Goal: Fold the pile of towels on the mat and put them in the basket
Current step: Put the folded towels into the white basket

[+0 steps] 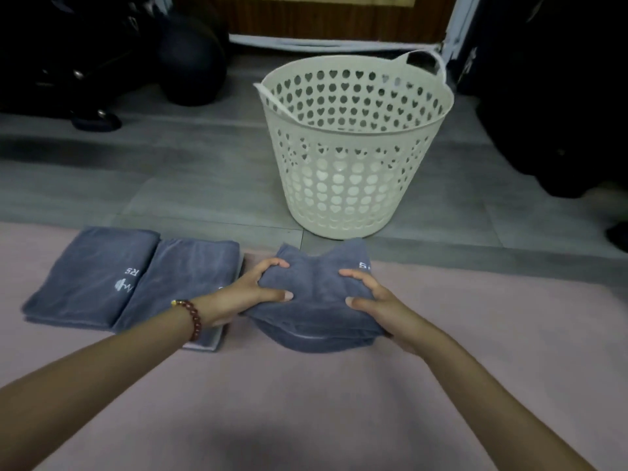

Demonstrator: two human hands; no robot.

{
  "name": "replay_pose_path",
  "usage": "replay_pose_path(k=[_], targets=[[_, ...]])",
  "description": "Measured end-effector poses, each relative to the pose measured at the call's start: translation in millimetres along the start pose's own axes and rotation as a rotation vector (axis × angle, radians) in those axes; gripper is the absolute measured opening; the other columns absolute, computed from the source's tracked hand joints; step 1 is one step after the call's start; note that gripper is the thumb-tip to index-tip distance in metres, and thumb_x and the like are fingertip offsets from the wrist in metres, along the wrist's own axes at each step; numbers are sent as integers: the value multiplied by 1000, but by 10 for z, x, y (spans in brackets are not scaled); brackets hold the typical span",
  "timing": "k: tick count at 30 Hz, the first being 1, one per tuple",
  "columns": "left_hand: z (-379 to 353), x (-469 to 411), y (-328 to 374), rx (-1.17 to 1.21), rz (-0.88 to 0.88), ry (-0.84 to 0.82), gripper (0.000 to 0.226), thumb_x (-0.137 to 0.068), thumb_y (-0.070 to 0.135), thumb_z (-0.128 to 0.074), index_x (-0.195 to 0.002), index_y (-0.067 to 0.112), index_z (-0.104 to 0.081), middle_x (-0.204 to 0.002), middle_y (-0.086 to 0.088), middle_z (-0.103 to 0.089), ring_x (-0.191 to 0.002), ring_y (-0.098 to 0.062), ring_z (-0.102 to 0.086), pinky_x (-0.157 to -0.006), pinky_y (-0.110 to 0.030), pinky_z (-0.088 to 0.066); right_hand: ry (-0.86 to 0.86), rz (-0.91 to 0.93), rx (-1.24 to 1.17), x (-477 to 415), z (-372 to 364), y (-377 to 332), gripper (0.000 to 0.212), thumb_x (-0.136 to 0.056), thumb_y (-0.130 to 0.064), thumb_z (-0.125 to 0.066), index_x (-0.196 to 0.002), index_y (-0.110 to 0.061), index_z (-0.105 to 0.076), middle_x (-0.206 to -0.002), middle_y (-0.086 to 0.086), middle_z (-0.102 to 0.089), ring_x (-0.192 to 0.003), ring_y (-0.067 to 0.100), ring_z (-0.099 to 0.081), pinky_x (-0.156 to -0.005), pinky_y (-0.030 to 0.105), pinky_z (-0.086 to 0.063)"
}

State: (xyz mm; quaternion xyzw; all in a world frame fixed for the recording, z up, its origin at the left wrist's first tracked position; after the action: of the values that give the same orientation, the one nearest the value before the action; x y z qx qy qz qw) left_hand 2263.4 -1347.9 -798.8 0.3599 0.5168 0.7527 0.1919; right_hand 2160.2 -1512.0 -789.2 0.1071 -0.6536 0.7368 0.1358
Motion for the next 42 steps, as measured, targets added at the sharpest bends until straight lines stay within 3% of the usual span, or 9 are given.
replay_pose_path(k=[10, 19, 23, 27, 31, 34, 37, 40, 42], targets=[[-360, 199, 2235, 31, -261, -83, 55, -60, 31, -78, -108, 37, -50, -114, 14, -50, -91, 9, -54, -76, -9, -44, 215, 106, -23, 1140, 1098, -1730, 50, -90, -14, -59, -124, -50, -51, -143, -20, -40, -129, 3, -42, -109, 31, -37], [146, -453, 3666, -85, -403, -118, 58, -60, 41, -75, -111, 35, -48, -122, 6, -47, -110, 3, -45, -88, -5, -35, 306, 136, 8, 694, 1785, -2990, 48, -90, -6, -57, -128, -34, -52, -135, -22, -47, -115, -13, -48, -85, 5, -41], [566, -663, 4183, -90, -383, -111, 54, -68, 22, -78, -112, 30, -47, -121, 11, -46, -103, 18, -43, -84, 0, -33, 295, 106, -36, 395, 1900, -3592, 46, -90, -10, -58, -127, -36, -53, -136, -21, -47, -119, -6, -48, -90, 10, -43], [875, -843, 4390, -77, -358, -105, 51, -65, 25, -75, -106, 36, -46, -119, 17, -44, -102, 23, -42, -80, 3, -33, 260, 36, -70, 84, 1909, -3921, 45, -90, -12, -60, -127, -36, -54, -136, -21, -46, -122, -2, -47, -100, 20, -42], [1033, -1133, 4328, -88, -346, -86, 52, -73, 9, -78, -106, 34, -46, -116, 15, -46, -97, 22, -46, -78, 0, -37, 264, 1, -50, -223, 1996, -3971, 46, -88, -12, -62, -126, -37, -54, -135, -23, -45, -119, -11, -44, -94, 12, -42], [1099, -1362, 4222, -61, -321, -57, 52, -73, 8, -78, -107, 33, -47, -116, 16, -47, -96, 22, -48, -78, -1, -39, 215, -47, -53, -540, 2111, -3870, 51, -83, -18, -70, -126, -40, -54, -137, -20, -45, -124, -2, -44, -104, 23, -40], [1202, -1553, 4081, -7, -284, 22, 53, -72, 13, -79, -106, 39, -48, -117, 15, -48, -99, 18, -51, -79, -3, -41, 114, -64, -30, -1035, 2208, -3777, 59, -71, -27, -74, -124, -43, -55, -138, -21, -41, -130, 4, -39, -111, 32, -35], [1373, -1758, 3901, 4, -230, 143, 51, -63, 34, -76, -102, 53, -48, -118, 14, -49, -103, 12, -53, -81, -6, -43, -15, -124, -36, -1638, 2240, -3611, 59, -73, -19, -77, -122, -41, -56, -140, -16, -39, -133, 9, -37, -112, 35, -33], [1440, -1993, 3701, 17, -172, 179, 51, -66, 27, -76, -106, 42, -47, -116, 14, -48, -99, 15, -53, -78, -5, -43, -102, -207, -55, -1987, 2235, -3460, 62, -67, -22, -80, -121, -41, -57, -143, -13, -38, -132, 11, -39, -111, 37, -35]])
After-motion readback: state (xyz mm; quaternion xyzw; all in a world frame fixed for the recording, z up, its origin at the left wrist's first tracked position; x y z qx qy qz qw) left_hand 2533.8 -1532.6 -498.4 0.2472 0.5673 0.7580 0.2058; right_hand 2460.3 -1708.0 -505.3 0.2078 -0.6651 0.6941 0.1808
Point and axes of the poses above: each hand's wrist, its own x-axis away from the middle knuckle, its own z-axis out of the back of the hand, y = z × x, the point moved 10 cm from there along -x, towards the middle knuckle
